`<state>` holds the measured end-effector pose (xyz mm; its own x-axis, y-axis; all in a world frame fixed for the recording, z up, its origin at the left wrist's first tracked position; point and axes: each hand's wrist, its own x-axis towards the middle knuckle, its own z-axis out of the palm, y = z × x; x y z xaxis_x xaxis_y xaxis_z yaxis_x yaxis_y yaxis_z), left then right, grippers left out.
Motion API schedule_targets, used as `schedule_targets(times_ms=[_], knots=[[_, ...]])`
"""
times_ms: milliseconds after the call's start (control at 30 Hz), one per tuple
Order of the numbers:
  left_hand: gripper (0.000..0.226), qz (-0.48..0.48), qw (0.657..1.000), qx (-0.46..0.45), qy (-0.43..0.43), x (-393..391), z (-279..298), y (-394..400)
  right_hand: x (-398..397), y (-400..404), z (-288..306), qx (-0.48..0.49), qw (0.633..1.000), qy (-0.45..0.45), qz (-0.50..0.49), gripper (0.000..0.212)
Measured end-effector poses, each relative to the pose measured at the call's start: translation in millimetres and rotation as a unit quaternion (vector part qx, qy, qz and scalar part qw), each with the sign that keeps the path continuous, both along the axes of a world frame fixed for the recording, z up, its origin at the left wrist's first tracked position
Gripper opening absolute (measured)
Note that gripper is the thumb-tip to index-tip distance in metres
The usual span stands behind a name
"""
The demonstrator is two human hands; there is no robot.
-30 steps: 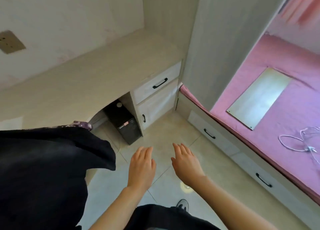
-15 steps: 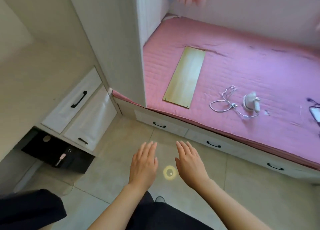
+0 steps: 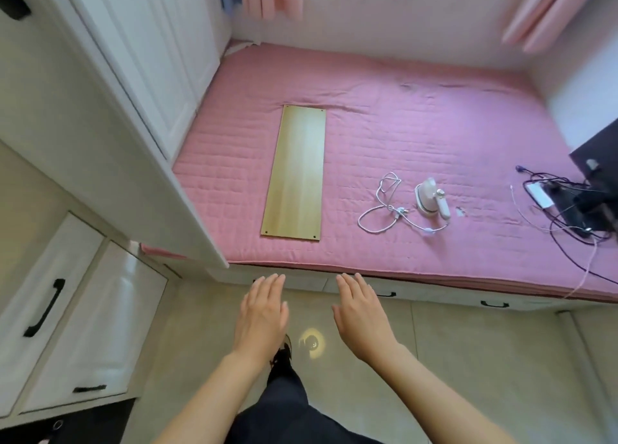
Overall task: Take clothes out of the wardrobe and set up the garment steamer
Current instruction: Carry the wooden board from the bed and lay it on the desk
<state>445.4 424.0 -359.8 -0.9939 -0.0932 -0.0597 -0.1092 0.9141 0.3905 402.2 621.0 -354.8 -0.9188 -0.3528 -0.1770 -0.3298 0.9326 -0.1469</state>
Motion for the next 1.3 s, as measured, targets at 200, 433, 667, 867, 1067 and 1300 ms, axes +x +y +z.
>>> schedule_targets(times_ms=[200, 433, 667, 867, 1067, 1300], knots=[[0.049, -0.006, 1.000, 0.004, -0.017, -80.6, 5.6, -35.1, -73.9, -21.2, 1.5, 0.011, 1.000, -0.001, -0.003, 0.053], [0.050, -0.018, 0.999, 0.002, -0.043, -165.8, -2.9, -55.0, -165.8, -33.5, -3.6, 0.011, 1.000, 0.003, 0.004, 0.046], [0.048, -0.012, 0.997, -0.016, -0.072, -250.8, -20.4, -59.8, -255.8, -37.8, -22.4, 0.025, 0.999, -0.017, 0.043, 0.053], [0.045, 0.043, 0.992, -0.016, -0.118, -312.5, -50.4, -54.3, -327.9, -36.0, -49.3, 0.003, 0.997, -0.047, 0.068, 0.049], [0.050, 0.122, 0.976, 0.034, -0.179, -356.1, -93.3, -52.7, -383.2, -34.4, -95.0, 0.018, 0.990, -0.112, 0.085, 0.045], [0.051, 0.179, 0.956, 0.050, -0.229, -385.9, -162.9, -75.8, -425.1, -38.7, -162.0, 0.047, 0.978, -0.193, 0.057, 0.037]])
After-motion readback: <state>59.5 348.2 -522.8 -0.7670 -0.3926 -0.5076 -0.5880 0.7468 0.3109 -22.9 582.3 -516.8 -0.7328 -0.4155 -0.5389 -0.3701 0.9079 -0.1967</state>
